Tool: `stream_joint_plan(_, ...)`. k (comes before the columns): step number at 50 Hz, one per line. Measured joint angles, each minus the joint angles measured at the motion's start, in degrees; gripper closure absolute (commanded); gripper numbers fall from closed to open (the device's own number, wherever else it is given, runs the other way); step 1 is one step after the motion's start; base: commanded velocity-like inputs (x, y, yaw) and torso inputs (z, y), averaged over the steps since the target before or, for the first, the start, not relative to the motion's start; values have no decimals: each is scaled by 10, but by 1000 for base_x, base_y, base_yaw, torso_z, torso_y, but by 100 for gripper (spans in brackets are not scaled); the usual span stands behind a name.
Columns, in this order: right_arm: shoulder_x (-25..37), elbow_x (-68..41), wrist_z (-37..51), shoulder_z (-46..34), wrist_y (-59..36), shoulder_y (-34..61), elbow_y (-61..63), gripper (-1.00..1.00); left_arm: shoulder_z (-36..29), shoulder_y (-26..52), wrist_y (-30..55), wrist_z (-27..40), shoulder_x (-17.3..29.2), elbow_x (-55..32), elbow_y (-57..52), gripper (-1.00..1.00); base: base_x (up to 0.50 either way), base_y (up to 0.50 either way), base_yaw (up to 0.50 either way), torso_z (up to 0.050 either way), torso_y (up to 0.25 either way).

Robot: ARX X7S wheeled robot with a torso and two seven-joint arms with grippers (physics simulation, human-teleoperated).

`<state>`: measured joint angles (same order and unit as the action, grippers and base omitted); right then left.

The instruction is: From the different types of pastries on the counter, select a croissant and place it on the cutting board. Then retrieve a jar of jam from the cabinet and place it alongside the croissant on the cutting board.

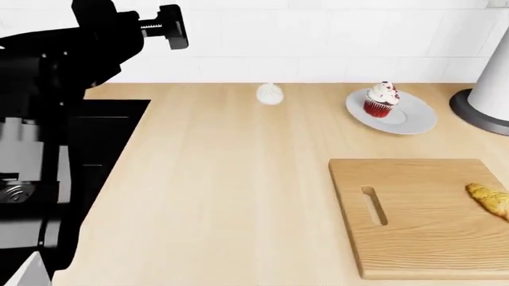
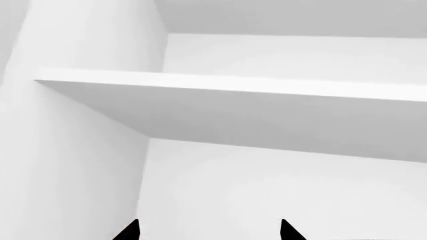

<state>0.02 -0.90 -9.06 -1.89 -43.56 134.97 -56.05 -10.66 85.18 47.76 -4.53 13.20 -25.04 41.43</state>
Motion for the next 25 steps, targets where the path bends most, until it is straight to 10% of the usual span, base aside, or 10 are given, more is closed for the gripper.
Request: stream_joint_plan(25,0,8,121,-5,-60,0,11,-100,1,-9,27,7,-17,-22,-36,-100,0,0,0,0,0)
